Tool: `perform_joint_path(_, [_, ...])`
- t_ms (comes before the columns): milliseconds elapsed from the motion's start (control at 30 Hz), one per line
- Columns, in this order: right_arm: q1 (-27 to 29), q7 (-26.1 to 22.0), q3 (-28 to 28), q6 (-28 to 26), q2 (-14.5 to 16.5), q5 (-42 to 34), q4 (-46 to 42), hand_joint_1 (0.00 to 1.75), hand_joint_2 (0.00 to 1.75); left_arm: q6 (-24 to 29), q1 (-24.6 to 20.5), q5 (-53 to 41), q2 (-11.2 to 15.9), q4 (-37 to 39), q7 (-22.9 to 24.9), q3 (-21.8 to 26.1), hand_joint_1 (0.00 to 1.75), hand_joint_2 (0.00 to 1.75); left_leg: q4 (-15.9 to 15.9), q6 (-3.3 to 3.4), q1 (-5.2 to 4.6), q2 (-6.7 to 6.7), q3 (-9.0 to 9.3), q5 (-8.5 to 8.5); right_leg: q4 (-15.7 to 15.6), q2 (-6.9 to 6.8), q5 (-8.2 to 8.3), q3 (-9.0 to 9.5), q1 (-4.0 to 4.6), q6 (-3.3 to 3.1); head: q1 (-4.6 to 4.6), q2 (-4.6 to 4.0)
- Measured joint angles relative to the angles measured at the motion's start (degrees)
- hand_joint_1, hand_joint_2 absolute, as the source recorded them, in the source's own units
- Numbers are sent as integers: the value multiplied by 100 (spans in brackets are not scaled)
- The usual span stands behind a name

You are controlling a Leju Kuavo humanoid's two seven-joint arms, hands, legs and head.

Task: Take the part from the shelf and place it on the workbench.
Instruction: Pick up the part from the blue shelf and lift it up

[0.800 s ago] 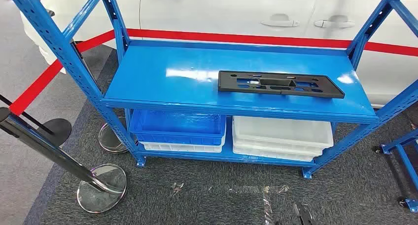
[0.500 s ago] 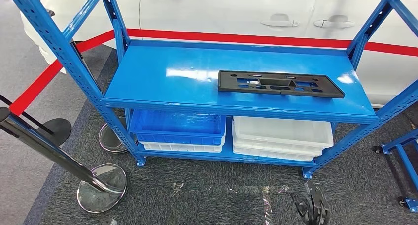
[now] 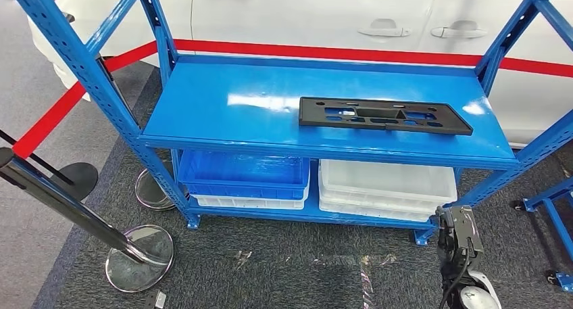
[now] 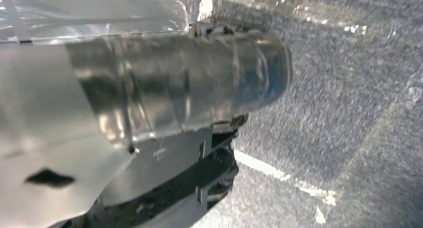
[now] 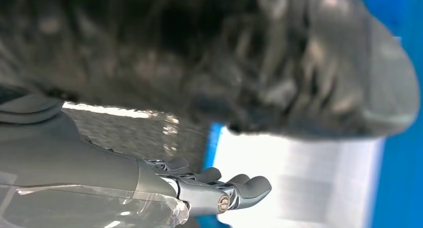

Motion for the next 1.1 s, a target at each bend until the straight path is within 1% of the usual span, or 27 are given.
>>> perform_joint_path(233, [-7,-80,50,-404,-145,485,-984,0,0,179,-53,787,116,-274,51,-513,0,0,0,1,0,0,0,1,0,-1,0,0,0,0,-1,0])
perform_joint_path(767, [-75,-101,214,-1444,-309,2202,-3261,0,0,492,-193,2389,329,-798,152,-1623,0,0,0,1,0,-4,-1,2,1,-4,0,1,0,0,-1,0])
perform_joint_path(900, [-145,-43,270,-1575,-326,2474,-3600,0,175,563,-217,2681,365,-900,164,-1824,0,0,0,1,-1,-5,-2,2,1,-4,0,1,0,0,-1,0])
perform_joint_path(1100, [-165,-26,286,-1590,-326,2522,-3656,0,175,578,-222,2730,372,-916,167,-1854,0,0,0,1,-1,-5,-2,2,1,-4,0,1,0,0,1,0])
